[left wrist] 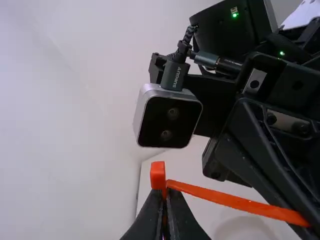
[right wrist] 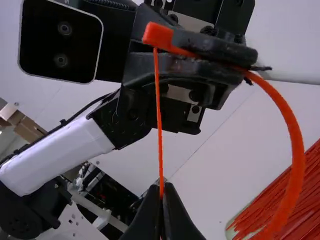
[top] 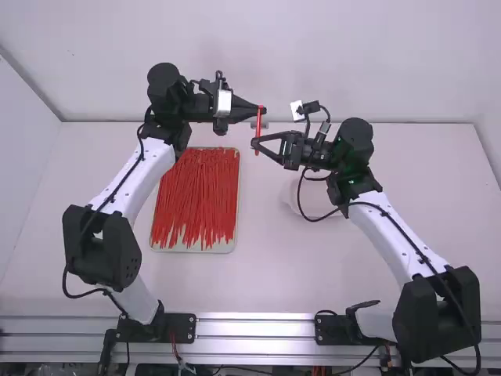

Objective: Fasten the cable tie

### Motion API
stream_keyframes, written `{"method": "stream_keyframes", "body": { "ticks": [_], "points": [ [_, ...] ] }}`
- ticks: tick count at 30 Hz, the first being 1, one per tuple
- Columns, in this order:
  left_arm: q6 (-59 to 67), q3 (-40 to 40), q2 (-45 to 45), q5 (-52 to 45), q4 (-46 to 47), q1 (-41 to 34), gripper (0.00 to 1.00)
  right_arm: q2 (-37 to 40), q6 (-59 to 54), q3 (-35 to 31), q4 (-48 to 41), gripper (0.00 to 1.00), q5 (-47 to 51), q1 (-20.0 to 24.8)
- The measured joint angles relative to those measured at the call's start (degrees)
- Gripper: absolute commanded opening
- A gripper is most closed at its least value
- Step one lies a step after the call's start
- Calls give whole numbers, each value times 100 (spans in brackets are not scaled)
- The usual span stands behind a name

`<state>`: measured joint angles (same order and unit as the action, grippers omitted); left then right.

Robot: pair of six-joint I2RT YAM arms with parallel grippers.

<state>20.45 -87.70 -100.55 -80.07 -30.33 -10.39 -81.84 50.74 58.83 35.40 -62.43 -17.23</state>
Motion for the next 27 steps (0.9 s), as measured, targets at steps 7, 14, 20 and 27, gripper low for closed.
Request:
{"method": "stream_keyframes", "body": {
  "ticks": [7, 14, 20, 27],
  "points": [
    [2, 2, 0, 83, -2, -44, 2, -2, 7, 2, 2, 0, 2, 0],
    [-2, 2, 0, 214, -42, 79, 2, -2, -7, 2, 0, 0, -2, 0],
    [-4, 0, 2, 212, -81, 118, 2, -2, -11, 2, 7, 0, 13, -2],
    [-2, 2, 0, 90, -125, 118, 2, -2, -7, 0, 42, 0, 50, 48]
  ]
}}
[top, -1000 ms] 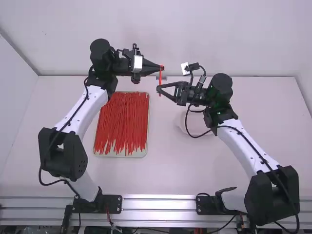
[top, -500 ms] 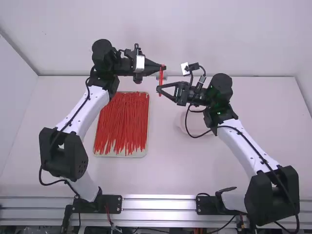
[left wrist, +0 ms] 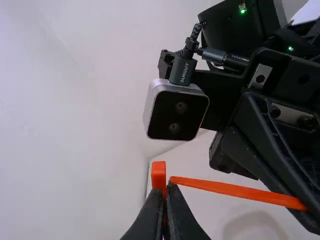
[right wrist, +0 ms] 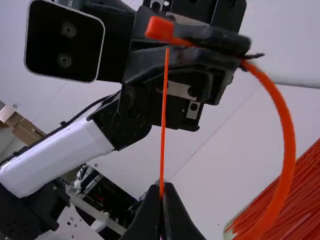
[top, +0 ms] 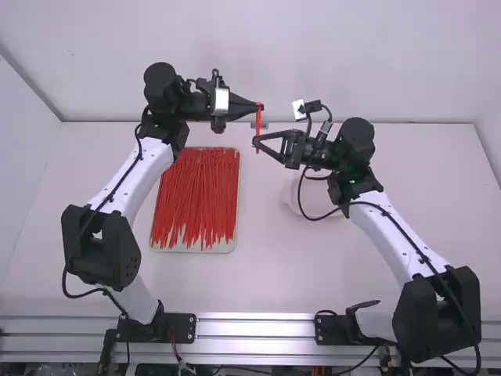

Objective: Fasten the cable tie

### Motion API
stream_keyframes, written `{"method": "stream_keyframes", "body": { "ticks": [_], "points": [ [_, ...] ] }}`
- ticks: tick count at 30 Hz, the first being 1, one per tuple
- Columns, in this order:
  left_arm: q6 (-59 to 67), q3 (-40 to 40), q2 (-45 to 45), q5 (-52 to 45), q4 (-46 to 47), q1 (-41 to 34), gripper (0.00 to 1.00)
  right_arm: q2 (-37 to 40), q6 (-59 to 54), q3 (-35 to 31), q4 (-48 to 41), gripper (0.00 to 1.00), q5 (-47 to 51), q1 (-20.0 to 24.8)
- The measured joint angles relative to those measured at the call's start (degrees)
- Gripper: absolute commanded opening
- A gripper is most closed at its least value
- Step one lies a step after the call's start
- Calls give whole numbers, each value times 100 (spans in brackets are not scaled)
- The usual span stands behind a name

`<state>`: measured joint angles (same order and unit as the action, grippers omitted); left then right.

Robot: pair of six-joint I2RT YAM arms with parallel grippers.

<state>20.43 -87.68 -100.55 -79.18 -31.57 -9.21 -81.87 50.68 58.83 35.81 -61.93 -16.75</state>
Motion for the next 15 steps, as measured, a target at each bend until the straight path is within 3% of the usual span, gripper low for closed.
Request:
{"method": "stream_keyframes", "body": {
  "ticks": [15],
  "points": [
    [-2, 0, 0, 33, -2, 0, 2, 0, -57, 2, 140, 0, -13, 11]
  ]
}}
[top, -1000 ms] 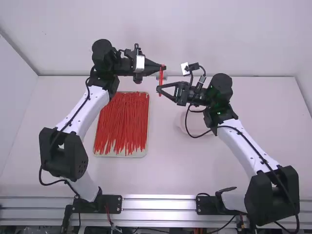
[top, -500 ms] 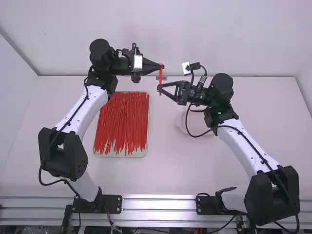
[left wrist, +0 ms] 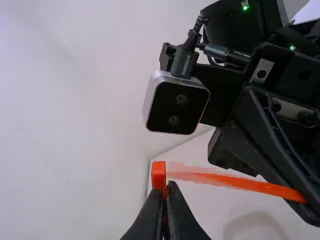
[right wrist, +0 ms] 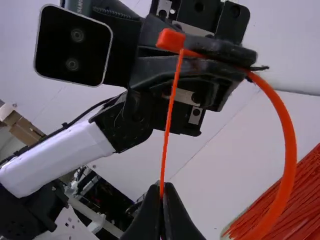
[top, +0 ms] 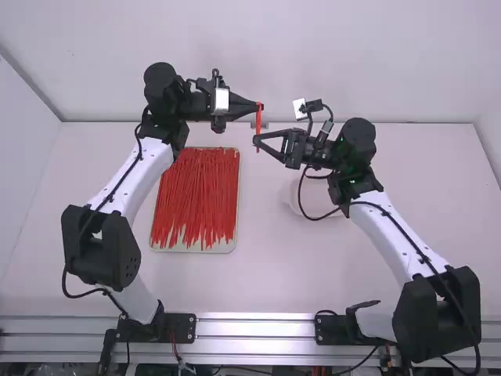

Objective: Fasten the cable tie

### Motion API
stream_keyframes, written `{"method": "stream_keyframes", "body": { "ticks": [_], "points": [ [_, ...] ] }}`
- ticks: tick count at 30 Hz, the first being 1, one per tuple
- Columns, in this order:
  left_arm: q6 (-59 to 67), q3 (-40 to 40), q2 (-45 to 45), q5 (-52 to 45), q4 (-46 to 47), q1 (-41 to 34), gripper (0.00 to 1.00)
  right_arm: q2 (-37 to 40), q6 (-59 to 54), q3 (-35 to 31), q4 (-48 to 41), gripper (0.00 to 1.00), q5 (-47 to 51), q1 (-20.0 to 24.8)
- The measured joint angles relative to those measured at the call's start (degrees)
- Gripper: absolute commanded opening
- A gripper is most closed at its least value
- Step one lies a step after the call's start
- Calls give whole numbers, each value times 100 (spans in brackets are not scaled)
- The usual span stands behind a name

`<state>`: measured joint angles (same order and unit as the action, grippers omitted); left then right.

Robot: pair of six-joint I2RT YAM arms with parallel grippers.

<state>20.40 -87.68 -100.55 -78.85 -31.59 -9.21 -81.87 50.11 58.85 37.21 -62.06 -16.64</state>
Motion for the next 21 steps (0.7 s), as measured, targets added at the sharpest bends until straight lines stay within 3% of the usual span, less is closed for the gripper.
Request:
{"method": "stream_keyframes", "body": {
  "ticks": [21],
  "points": [
    [0, 0, 0, 83, -46, -11, 2, 0, -44, -2, -11, 0, -33, 0]
  ]
}}
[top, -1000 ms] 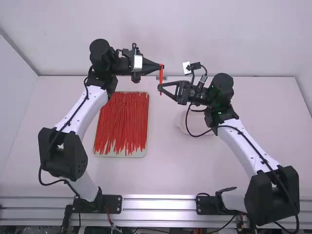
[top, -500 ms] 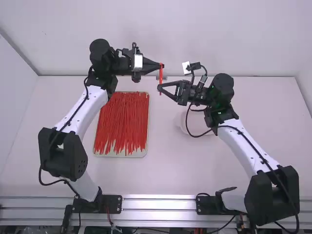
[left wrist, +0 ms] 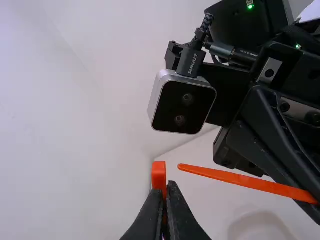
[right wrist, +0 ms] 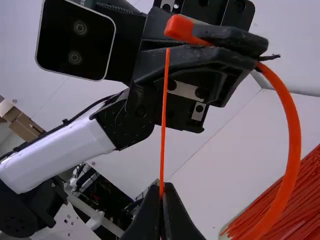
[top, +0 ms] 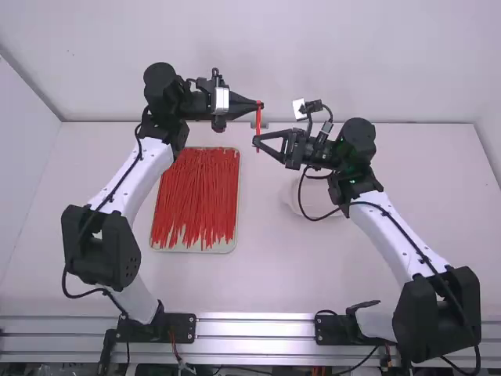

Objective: Fasten the cable tie

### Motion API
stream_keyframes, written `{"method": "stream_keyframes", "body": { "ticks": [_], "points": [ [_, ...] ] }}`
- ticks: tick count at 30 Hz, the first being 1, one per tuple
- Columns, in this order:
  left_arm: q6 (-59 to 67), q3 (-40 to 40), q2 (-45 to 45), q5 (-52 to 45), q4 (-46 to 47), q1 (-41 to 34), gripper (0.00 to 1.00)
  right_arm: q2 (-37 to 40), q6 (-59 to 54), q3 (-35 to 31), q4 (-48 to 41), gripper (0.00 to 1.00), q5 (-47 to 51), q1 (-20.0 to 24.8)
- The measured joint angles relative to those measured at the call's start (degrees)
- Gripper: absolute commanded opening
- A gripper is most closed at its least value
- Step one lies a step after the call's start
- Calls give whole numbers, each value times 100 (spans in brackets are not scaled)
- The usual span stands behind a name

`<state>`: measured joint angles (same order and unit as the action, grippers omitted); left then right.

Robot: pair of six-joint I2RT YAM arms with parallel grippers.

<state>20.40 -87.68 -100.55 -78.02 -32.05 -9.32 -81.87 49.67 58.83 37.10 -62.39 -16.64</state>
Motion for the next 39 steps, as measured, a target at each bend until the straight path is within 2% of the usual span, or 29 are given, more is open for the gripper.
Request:
{"method": "stream_keyframes", "body": {
  "ticks": [39],
  "points": [
    [9, 0, 0, -96, 2, -76, 2, 0, 105, 0, 83, 0, 122, 0]
  ]
}}
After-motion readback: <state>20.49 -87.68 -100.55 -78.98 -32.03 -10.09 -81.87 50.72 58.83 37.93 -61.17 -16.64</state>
